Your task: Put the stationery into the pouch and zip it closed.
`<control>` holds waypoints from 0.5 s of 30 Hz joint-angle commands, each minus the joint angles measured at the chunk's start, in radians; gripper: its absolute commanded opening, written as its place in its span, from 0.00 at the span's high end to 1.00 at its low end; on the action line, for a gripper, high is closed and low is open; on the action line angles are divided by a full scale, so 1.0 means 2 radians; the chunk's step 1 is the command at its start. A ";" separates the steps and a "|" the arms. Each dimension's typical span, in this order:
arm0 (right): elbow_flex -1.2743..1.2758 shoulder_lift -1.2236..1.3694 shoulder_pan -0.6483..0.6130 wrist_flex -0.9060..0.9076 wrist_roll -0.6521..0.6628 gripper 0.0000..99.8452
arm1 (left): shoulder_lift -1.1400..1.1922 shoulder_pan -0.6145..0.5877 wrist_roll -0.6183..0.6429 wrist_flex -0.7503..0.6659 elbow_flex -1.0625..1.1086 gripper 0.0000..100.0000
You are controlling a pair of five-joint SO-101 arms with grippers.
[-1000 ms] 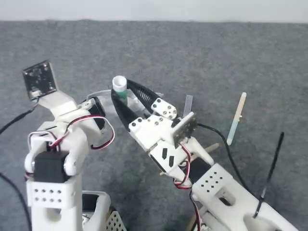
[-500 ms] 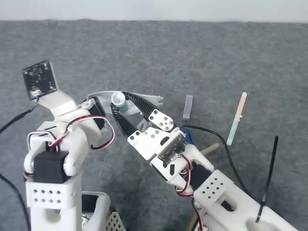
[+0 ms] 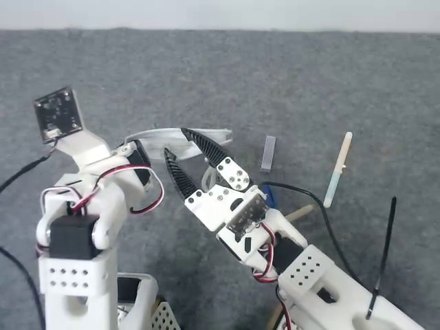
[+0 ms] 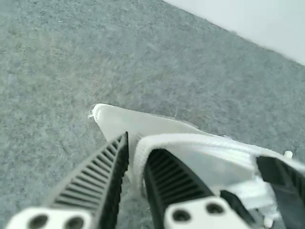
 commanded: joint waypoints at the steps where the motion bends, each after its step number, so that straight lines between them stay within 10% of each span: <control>1: -0.005 -0.016 -0.002 0.000 0.008 0.88 | 0.002 -0.001 0.007 -0.021 -0.011 0.99; 15: -0.005 -0.016 -0.002 0.000 0.010 0.88 | 0.002 -0.001 0.008 -0.027 -0.013 0.99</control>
